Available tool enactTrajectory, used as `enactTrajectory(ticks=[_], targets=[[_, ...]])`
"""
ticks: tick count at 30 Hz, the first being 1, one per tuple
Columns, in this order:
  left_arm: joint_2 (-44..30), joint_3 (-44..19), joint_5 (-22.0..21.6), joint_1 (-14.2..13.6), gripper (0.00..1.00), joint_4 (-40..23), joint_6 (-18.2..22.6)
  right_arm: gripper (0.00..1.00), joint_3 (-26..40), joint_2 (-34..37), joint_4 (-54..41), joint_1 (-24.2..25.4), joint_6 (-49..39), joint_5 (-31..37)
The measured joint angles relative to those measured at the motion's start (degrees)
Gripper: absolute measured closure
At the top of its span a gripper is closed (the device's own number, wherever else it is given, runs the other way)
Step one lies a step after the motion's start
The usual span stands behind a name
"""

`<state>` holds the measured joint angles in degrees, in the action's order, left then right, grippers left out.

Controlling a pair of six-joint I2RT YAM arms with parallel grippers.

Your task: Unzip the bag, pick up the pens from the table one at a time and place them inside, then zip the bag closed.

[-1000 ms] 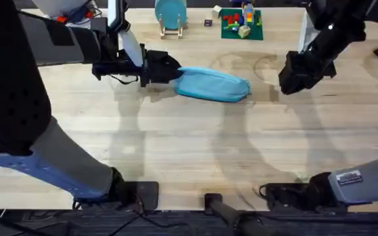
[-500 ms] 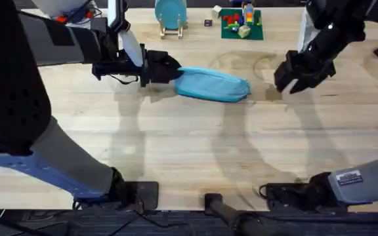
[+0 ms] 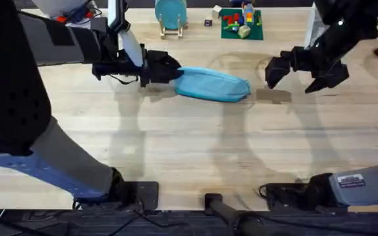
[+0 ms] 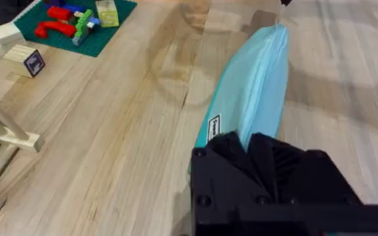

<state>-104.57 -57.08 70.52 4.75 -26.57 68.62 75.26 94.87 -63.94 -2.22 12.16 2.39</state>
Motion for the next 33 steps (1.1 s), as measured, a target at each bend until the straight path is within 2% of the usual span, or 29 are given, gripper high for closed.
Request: enactTrajectory(ticks=[6, 12, 13, 14, 18, 20, 33], targets=[[0.0, 0.0, 0.0, 0.0, 0.961, 0.0, 0.0, 0.005, 0.6, -1.5, -0.3, 0.0, 0.1, 0.0], [0.0, 0.0, 0.0, 0.0, 0.951, 0.0, 0.0, 0.004, 2.6, -6.6, -0.4, 0.0, 0.1, 0.0], [0.0, 0.0, 0.0, 0.0, 0.886, 0.0, 0.2, 0.004, 2.6, -7.6, -0.4, 0.0, 0.1, 0.0], [0.0, 0.0, 0.0, 0.0, 0.754, 0.0, 0.1, 0.005, 2.7, -8.5, -0.4, 0.0, 0.2, 0.0], [0.0, 0.0, 0.0, 0.0, 0.123, 0.0, 0.1, 0.004, 2.7, -11.2, -0.9, 0.0, 0.3, 0.0], [0.0, 0.0, 0.0, 0.0, 0.020, 0.0, 0.0, 0.004, 2.7, -12.3, -0.9, 0.0, 0.3, 0.0], [0.0, 0.0, 0.7, 0.1, 0.008, 0.0, 0.0, 0.004, 2.7, -14.1, -1.5, 0.0, 0.2, 0.0]])
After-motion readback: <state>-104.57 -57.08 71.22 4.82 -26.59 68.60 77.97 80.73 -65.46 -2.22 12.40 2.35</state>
